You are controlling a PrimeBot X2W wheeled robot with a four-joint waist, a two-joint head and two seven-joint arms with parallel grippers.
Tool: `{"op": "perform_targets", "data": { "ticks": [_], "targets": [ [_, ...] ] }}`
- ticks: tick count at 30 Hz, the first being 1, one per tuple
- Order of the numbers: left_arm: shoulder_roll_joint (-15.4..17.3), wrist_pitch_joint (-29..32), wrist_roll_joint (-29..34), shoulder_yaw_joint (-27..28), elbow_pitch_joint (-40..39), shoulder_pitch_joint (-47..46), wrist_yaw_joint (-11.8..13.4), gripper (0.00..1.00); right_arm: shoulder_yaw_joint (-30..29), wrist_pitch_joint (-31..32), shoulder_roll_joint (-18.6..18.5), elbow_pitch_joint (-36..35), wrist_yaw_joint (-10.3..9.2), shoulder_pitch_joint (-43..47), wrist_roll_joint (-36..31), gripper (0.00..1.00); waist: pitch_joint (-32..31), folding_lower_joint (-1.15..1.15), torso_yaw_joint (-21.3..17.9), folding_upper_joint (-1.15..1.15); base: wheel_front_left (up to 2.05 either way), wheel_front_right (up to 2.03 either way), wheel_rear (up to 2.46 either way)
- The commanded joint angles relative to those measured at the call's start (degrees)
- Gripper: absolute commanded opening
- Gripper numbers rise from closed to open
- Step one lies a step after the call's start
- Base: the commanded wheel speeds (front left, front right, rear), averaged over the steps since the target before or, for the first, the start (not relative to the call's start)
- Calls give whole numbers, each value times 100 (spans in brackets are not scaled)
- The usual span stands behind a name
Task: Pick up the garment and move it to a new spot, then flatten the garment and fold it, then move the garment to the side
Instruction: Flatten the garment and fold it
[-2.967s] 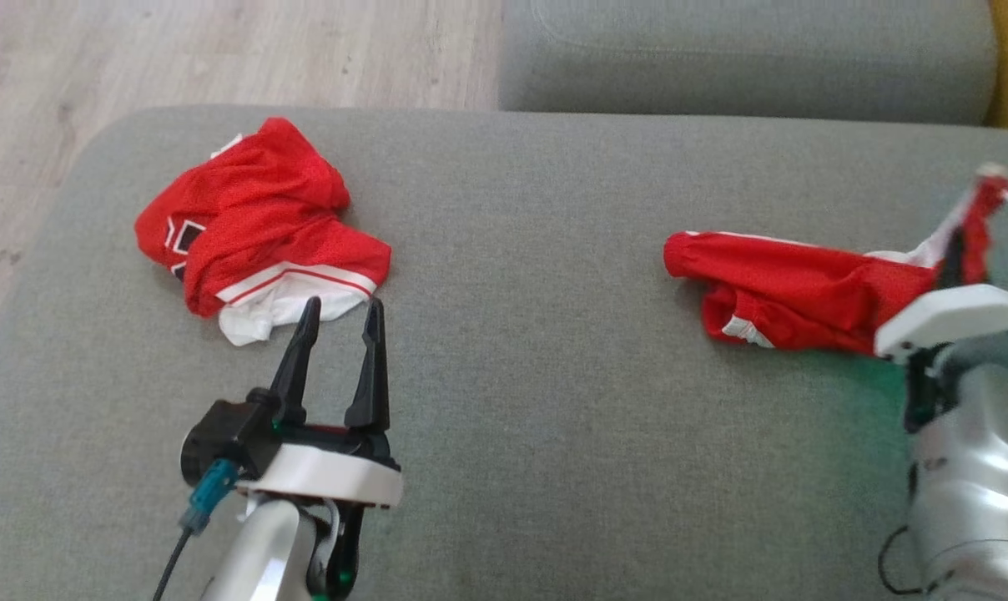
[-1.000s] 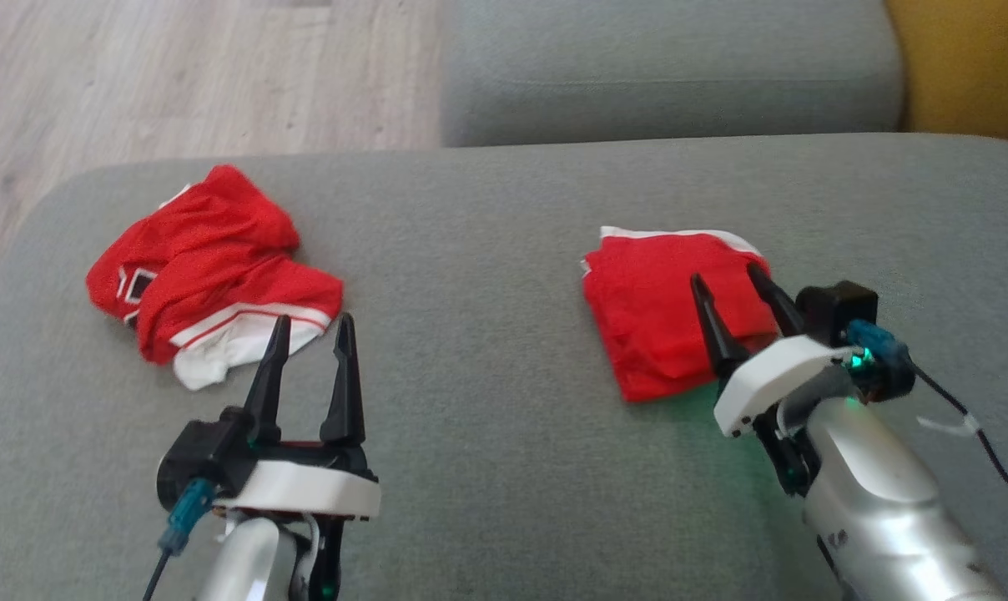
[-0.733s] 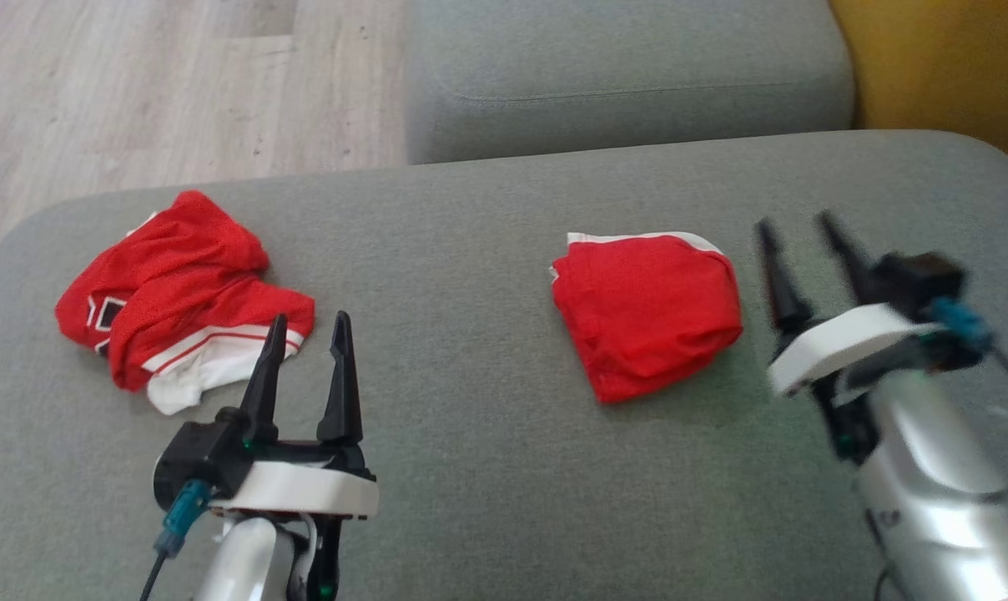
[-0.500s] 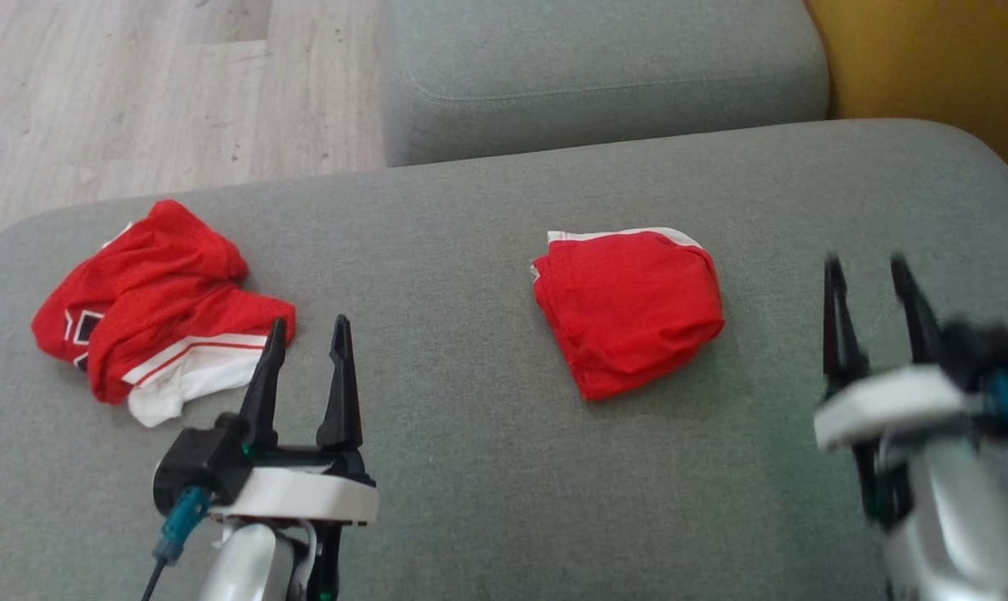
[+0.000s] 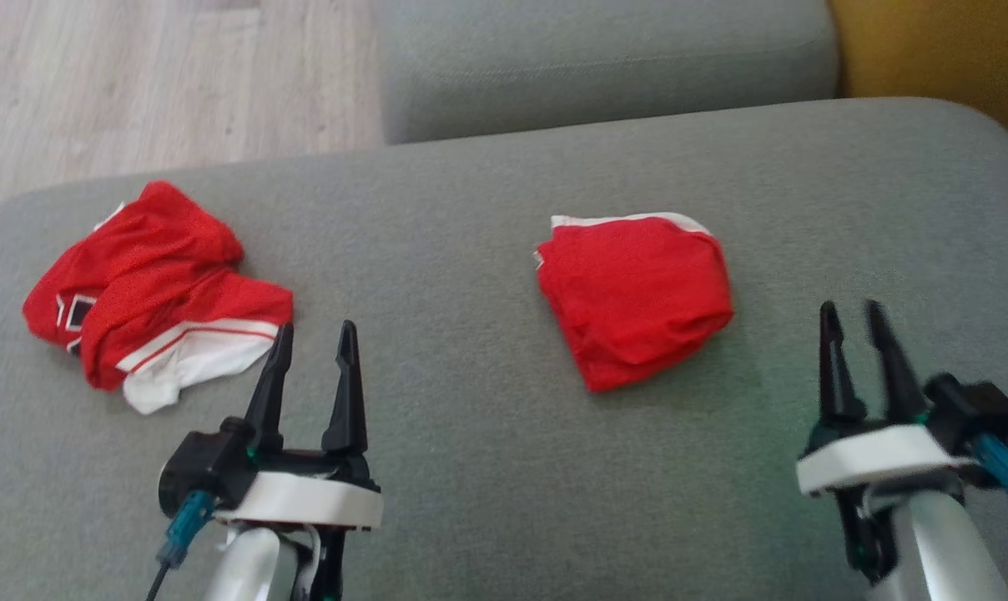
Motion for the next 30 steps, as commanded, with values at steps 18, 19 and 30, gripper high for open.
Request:
{"op": "perform_targets", "data": {
  "ticks": [18, 19, 30],
  "targets": [
    [22, -37, 45, -99, -76, -830, -84, 100, -411, 339, -40, 3197, 22, -2317, -1008, 0, 948, 0, 1202, 0, 0, 0, 0],
    [22, -37, 45, -94, -74, -831, -85, 100, -503, 387, -37, 3400, 22, -2353, -1070, 0, 947, 0, 1209, 0, 0, 0, 0],
    [22, -37, 22, -100, -43, -774, -54, 100, -306, -2, -12, 4062, 22, -2821, -1060, 0, 713, 0, 1057, 0, 0, 0, 0]
  ]
}}
